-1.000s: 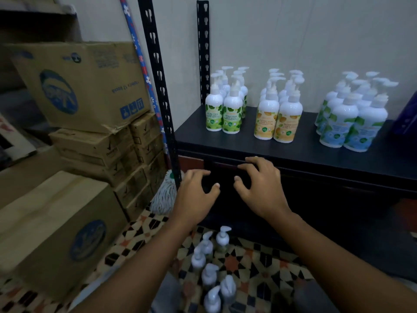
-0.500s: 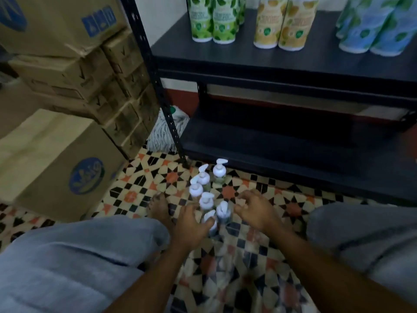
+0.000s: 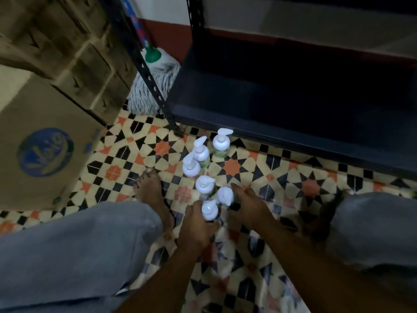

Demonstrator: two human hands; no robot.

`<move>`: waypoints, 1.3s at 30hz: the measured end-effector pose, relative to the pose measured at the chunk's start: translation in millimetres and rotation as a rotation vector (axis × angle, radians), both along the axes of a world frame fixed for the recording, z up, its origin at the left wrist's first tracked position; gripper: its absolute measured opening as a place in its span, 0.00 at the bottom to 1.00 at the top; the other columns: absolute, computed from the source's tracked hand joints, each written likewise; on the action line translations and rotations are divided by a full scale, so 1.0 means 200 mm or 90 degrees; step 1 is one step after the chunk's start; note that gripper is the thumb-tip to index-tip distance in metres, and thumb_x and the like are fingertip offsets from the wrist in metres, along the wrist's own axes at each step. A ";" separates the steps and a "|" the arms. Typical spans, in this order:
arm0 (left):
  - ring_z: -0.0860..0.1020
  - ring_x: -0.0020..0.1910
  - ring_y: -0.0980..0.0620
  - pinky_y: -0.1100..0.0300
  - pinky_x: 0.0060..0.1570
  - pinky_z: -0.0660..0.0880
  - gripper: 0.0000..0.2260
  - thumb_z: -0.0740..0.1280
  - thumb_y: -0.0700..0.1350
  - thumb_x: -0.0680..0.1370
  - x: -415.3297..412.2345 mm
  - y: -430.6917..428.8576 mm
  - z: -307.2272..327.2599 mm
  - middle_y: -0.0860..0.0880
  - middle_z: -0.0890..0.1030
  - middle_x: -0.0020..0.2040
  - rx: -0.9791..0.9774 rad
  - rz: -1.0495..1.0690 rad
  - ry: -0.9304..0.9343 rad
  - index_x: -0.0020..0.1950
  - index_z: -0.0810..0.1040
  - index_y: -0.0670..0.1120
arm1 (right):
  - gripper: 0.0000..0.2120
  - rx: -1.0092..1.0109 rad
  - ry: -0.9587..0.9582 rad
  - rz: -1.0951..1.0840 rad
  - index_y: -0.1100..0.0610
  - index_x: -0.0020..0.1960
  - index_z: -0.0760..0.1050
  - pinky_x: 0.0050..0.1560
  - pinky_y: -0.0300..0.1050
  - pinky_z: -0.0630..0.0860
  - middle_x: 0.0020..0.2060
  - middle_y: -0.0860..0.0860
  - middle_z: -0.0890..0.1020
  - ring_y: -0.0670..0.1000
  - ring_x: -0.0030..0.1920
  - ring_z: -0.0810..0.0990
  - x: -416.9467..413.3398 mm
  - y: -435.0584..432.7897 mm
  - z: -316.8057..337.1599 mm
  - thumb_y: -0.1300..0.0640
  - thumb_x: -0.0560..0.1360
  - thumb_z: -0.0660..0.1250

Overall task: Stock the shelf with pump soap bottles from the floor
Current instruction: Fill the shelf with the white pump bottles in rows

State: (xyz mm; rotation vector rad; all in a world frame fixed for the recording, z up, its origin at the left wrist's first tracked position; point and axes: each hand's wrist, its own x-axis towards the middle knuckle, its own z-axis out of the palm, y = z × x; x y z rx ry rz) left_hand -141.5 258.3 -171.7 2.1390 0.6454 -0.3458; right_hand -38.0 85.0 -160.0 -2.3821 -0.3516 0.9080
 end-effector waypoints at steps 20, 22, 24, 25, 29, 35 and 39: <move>0.80 0.50 0.57 0.53 0.50 0.80 0.35 0.74 0.55 0.64 0.24 -0.30 0.88 0.61 0.80 0.56 -0.055 -0.096 -0.139 0.69 0.68 0.62 | 0.22 0.132 -0.098 -0.306 0.52 0.55 0.71 0.42 0.46 0.76 0.45 0.46 0.80 0.45 0.44 0.80 0.14 -0.47 0.90 0.48 0.67 0.78; 0.80 0.49 0.57 0.50 0.49 0.81 0.34 0.74 0.55 0.64 0.33 -0.38 1.09 0.60 0.79 0.53 -0.089 -0.103 -0.213 0.69 0.67 0.64 | 0.20 0.170 -0.141 -0.326 0.53 0.56 0.71 0.38 0.42 0.72 0.47 0.46 0.79 0.44 0.44 0.78 0.19 -0.56 1.14 0.51 0.70 0.77; 0.80 0.45 0.57 0.57 0.41 0.78 0.32 0.75 0.54 0.67 0.43 -0.45 1.32 0.58 0.80 0.50 -0.089 -0.138 -0.273 0.69 0.68 0.64 | 0.19 0.230 -0.180 -0.344 0.52 0.56 0.72 0.39 0.41 0.73 0.49 0.47 0.79 0.45 0.47 0.79 0.22 -0.63 1.37 0.51 0.71 0.77; 0.80 0.44 0.59 0.61 0.38 0.76 0.28 0.76 0.53 0.69 0.47 -0.47 1.44 0.57 0.81 0.49 -0.083 -0.154 -0.295 0.66 0.71 0.61 | 0.18 0.262 -0.198 -0.360 0.52 0.55 0.72 0.40 0.41 0.74 0.49 0.47 0.80 0.46 0.48 0.80 0.23 -0.66 1.48 0.52 0.72 0.77; 0.81 0.50 0.61 0.63 0.44 0.78 0.18 0.76 0.49 0.72 0.60 -0.52 1.85 0.58 0.82 0.53 -0.145 -0.176 -0.391 0.58 0.75 0.60 | 0.14 0.390 -0.233 -0.387 0.49 0.54 0.75 0.43 0.42 0.76 0.51 0.48 0.82 0.48 0.50 0.82 0.24 -0.76 1.87 0.53 0.73 0.76; 0.85 0.48 0.49 0.47 0.47 0.82 0.07 0.68 0.42 0.80 0.61 -0.56 2.05 0.47 0.85 0.51 -0.433 -0.037 -0.369 0.57 0.81 0.51 | 0.13 0.531 -0.092 -0.432 0.51 0.57 0.78 0.53 0.62 0.83 0.53 0.53 0.85 0.55 0.52 0.86 0.20 -0.80 2.00 0.51 0.75 0.73; 0.85 0.43 0.48 0.50 0.42 0.81 0.09 0.68 0.45 0.80 0.56 -0.58 1.95 0.44 0.84 0.46 -0.561 0.047 -0.297 0.56 0.81 0.43 | 0.15 0.563 -0.036 -0.453 0.55 0.58 0.79 0.55 0.59 0.82 0.53 0.55 0.86 0.56 0.51 0.86 0.18 -0.74 1.94 0.48 0.75 0.71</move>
